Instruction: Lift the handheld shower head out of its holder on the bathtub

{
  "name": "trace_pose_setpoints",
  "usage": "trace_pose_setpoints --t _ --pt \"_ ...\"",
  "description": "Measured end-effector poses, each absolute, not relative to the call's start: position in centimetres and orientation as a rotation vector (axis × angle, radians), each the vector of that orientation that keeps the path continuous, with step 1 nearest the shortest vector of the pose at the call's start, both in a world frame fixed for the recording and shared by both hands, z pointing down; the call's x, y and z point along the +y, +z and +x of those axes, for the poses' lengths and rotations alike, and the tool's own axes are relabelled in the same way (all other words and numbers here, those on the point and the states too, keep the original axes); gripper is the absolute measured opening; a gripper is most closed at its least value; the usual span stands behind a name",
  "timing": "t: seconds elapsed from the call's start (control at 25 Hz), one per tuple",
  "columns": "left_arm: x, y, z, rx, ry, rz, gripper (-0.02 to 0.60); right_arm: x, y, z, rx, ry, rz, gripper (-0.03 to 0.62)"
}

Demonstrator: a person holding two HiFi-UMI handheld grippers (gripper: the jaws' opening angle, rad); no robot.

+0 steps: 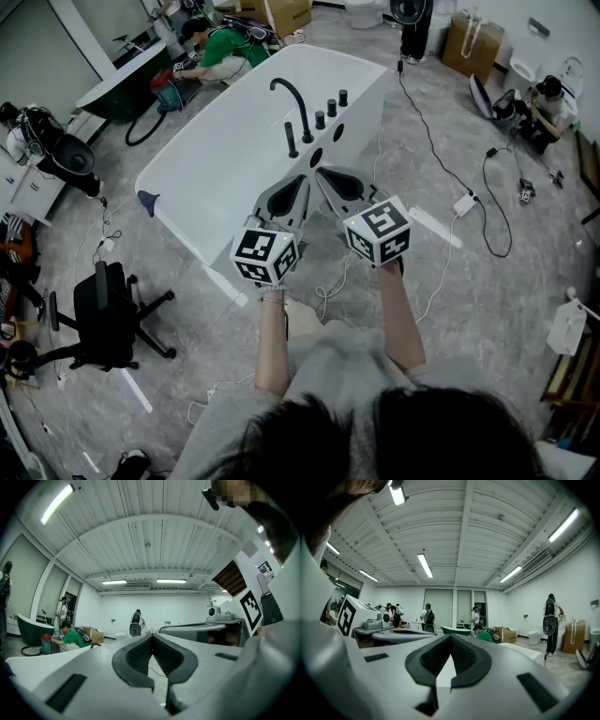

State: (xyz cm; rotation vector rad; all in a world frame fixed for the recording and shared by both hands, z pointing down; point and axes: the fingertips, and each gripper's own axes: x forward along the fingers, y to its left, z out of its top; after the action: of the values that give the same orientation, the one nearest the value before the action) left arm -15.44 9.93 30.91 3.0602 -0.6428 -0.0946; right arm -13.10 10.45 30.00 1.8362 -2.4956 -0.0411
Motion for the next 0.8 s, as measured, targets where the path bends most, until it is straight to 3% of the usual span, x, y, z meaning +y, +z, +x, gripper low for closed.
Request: trace_pose_setpoints --t 0.8 --pt "6.0 32.6 -17.3 -0.779 -0.003 2.996 0.005 6.4 30.6 -11.0 -2.554 0.040 1.888 -0.002"
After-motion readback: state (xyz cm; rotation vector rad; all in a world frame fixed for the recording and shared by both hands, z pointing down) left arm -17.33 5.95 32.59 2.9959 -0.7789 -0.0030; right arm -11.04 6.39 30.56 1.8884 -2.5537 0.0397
